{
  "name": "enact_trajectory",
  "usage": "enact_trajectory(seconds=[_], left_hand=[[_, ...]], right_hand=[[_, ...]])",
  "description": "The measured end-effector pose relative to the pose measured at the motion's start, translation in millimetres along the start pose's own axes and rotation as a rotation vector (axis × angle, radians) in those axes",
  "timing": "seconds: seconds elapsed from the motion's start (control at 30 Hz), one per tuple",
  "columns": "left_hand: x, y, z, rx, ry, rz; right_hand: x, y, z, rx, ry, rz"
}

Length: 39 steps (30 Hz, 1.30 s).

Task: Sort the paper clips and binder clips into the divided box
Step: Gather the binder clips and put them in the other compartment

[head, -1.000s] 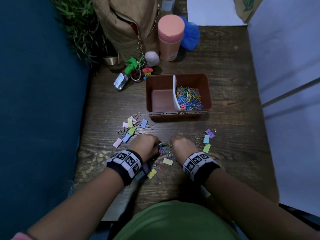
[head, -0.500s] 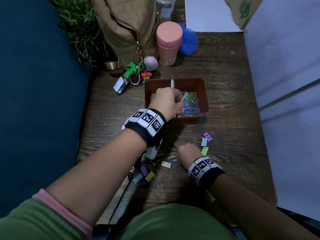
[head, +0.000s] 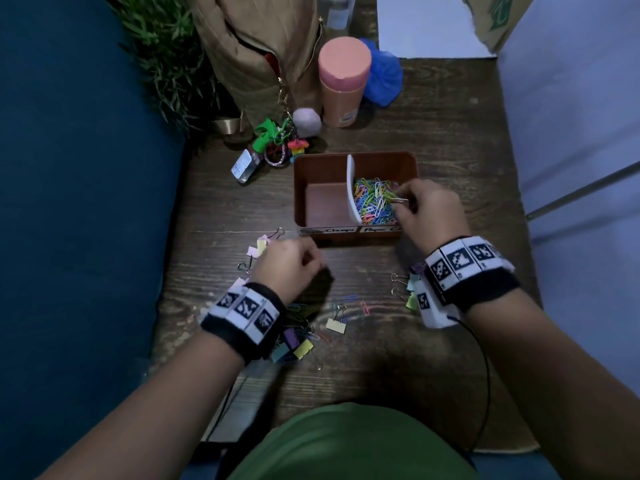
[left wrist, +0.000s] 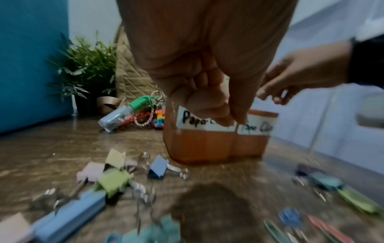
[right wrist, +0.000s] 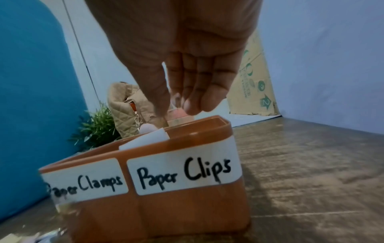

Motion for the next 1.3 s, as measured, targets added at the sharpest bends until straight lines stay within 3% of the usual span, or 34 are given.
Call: enact_trajectory(seconds=[0.17,0.33,0.53,0.67,0.83,0.93,1.13,1.3], left_hand=[[31,-2,-48,-0.228,-0.223,0.025],[41,2,-84,-0.278,-0.304,0.010],[37,1,-79,-0.203,-0.312,-0.005],[31,-8,-50,-0.079,-0.209,0.056],[24,-45,-8,-0.108,-0.006,0.183],[21,-64,2,-0.146,-0.010,0.218],[22,-78,0,-0.172,0.051,0.188],[28,-75,-6,-0.159,0.078,0.109]], right_hand=[[36,1,-15,0.056,-0.057,-0.013],[90,24,-66,0.102,-0.447,-0.120],[113,31,-98,0.049,-0.549,0.041],[113,27,-111,0.080,-0.602,0.241],[100,12,-121,0.080,-0.598,0.348],[95,-1,-129,0.122,-0.592,0.443],[103,-30,-144,0.240,-0.572,0.812],[103,-19,-148,0.282,-0.560,0.872]])
Point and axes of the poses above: each hand's wrist, its own x-axis away from the middle knuckle, its own z-axis out of the back of the hand, y = z × x, the point moved 1 cm from there along -x, towards the middle knuckle, and after that the axes turned 4 degrees about x, right-handed, at the moved point
